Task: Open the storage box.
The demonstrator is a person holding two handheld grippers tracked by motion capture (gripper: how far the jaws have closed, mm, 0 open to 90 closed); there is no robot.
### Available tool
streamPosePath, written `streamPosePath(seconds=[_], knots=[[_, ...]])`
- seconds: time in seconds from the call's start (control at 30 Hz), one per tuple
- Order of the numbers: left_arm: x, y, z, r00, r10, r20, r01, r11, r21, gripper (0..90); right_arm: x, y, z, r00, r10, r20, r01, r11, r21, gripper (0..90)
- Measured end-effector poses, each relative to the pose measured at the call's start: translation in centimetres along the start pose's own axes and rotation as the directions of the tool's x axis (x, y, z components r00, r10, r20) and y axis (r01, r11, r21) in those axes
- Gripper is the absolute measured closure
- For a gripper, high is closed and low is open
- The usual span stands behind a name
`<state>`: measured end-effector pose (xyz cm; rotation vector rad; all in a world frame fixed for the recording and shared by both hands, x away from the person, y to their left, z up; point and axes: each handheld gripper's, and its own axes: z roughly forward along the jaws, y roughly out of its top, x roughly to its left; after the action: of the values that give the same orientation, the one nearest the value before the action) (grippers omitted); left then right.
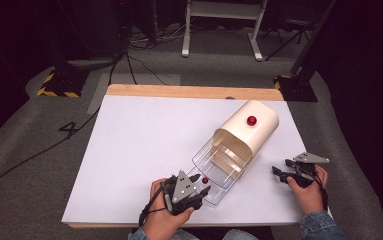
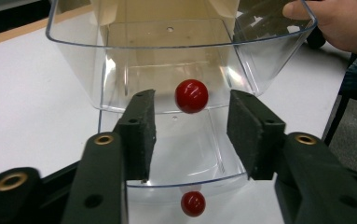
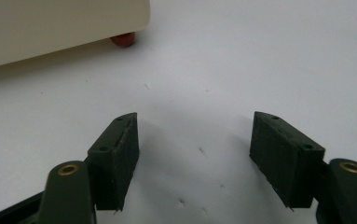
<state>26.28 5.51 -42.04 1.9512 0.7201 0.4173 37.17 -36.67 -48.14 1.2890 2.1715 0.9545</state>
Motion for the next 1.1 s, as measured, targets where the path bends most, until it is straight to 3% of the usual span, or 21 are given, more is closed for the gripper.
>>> streamPosePath(seconds=[0.2, 0.33, 0.43, 0.5, 0.77, 0.8, 0.9, 0.93, 0.97, 1.1], knots=[[1.0, -0.5, -1.7, 0.9997, -0.018, -0.015, 0.018, 0.9998, -0.005, 43.2, 0.0, 0.0, 0.0, 1.0000, 0.001, 0.001, -0.001, 1.000, 0.000, 33.1], [2.4, -1.0, -3.1, 0.9997, -0.008, -0.025, 0.007, 0.9998, -0.016, 42.1, 0.0, 0.0, 0.0, 1.0000, 0.000, 0.000, 0.000, 1.000, 0.000, 33.1], [3.2, -1.3, -3.7, 0.9999, -0.002, -0.017, 0.002, 0.9999, 0.011, 40.3, 0.0, 0.0, 0.0, 1.0000, 0.001, 0.000, -0.001, 1.000, 0.000, 33.0], [4.7, -1.8, -4.4, 0.9995, 0.004, -0.032, -0.002, 0.9985, 0.055, 37.6, 0.0, 0.0, 0.0, 1.0000, 0.001, 0.000, -0.001, 1.000, 0.000, 33.1], [8.9, -3.6, -5.8, 0.9937, -0.016, -0.111, 0.027, 0.9950, 0.096, 29.8, 0.0, 0.0, 0.0, 1.0000, 0.002, -0.001, -0.002, 1.000, 0.000, 33.0], [8.9, -3.6, -5.8, 0.9937, -0.016, -0.111, 0.027, 0.9950, 0.096, 29.1, 0.0, 0.0, 0.0, 1.0000, 0.002, -0.001, -0.002, 1.000, 0.000, 33.0], [10.9, -4.7, -6.5, 0.9876, -0.044, -0.151, 0.064, 0.9896, 0.129, 27.7, 0.0, 0.0, 0.0, 1.0000, 0.003, -0.002, -0.003, 1.000, 0.000, 33.0], [10.9, -4.7, -6.5, 0.9876, -0.044, -0.151, 0.064, 0.9896, 0.129, 27.4, 0.0, 0.0, 0.0, 1.0000, 0.003, -0.001, -0.003, 1.000, 0.000, 33.0], [11.8, -5.3, -6.9, 0.9850, -0.057, -0.163, 0.081, 0.9865, 0.142, 27.1, 0.0, 0.0, 0.0, 1.0000, 0.003, -0.001, -0.003, 1.000, 0.000, 33.0], [13.6, -6.6, -7.3, 0.9807, -0.087, -0.175, 0.121, 0.9732, 0.195, 25.5, 0.0, 0.0, 0.0, 1.0000, 0.002, -0.001, -0.002, 1.000, 0.001, 33.0]])
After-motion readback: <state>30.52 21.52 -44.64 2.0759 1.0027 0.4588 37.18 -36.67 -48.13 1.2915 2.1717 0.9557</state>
